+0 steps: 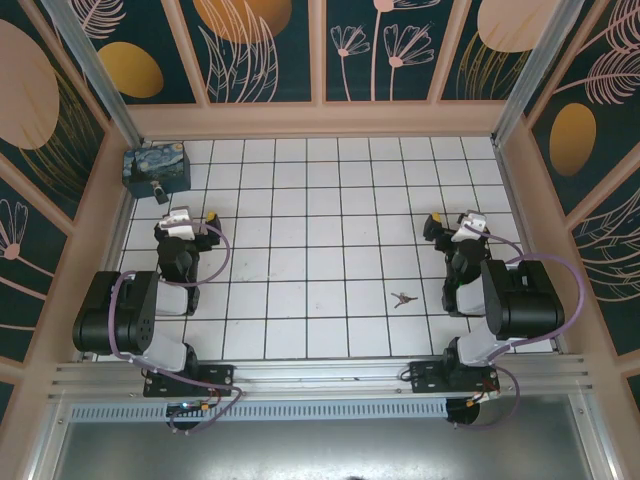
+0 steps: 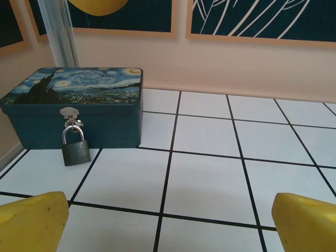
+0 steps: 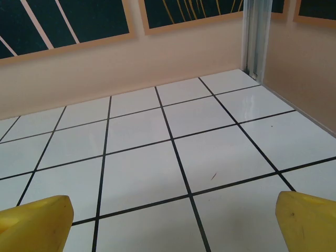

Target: Unlock the padlock with the key

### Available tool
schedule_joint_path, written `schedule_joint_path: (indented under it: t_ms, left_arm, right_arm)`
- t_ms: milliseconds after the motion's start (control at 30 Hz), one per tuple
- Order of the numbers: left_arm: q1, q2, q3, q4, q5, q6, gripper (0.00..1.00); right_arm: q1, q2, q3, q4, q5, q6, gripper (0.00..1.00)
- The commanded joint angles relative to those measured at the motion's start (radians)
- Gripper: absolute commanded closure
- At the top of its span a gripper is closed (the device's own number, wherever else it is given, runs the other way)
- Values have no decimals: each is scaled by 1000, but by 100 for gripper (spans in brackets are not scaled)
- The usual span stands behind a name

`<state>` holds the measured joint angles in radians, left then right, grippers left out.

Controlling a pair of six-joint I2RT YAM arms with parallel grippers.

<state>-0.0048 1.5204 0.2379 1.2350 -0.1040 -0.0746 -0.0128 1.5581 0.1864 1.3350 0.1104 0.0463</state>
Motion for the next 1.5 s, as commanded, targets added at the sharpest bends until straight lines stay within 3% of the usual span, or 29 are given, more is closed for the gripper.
schedule_joint_path:
  t_ms: [0,633,767,833,900,1000,1133,1300,1467]
  left_arm:
    - [5,-6,8,12,17,2,1]
    - [5,-3,14,6,7,-2,1]
    - [5,-2,17,2,6,-3,1]
    - [8,-7,12,10,11,-9,1]
    - [10,-29,39,-56,-18,-17,1]
    - [9,-113,183,-375,-182,-76,1]
    - [13,-133,425,-702,-275,-147,1]
    - [51,-21,773,-1089,-354,-322,1]
    - [97,166,1047,-1245,-339,-361,1]
  right_arm:
    - [7,4,18,20,-6,-22,1]
    - [1,5,21,10,-25,-20,1]
    - [-22,3,37,-25,-145,-34,1]
    - [-26,-8,48,-49,-148,-30,1]
    - [-5,-59,82,-146,-79,-32,1]
    - [43,-163,205,-447,7,-41,2]
    - [81,-181,384,-780,36,25,5]
    - [157,-179,490,-931,43,120,6]
    - [252,-193,507,-959,-7,165,7]
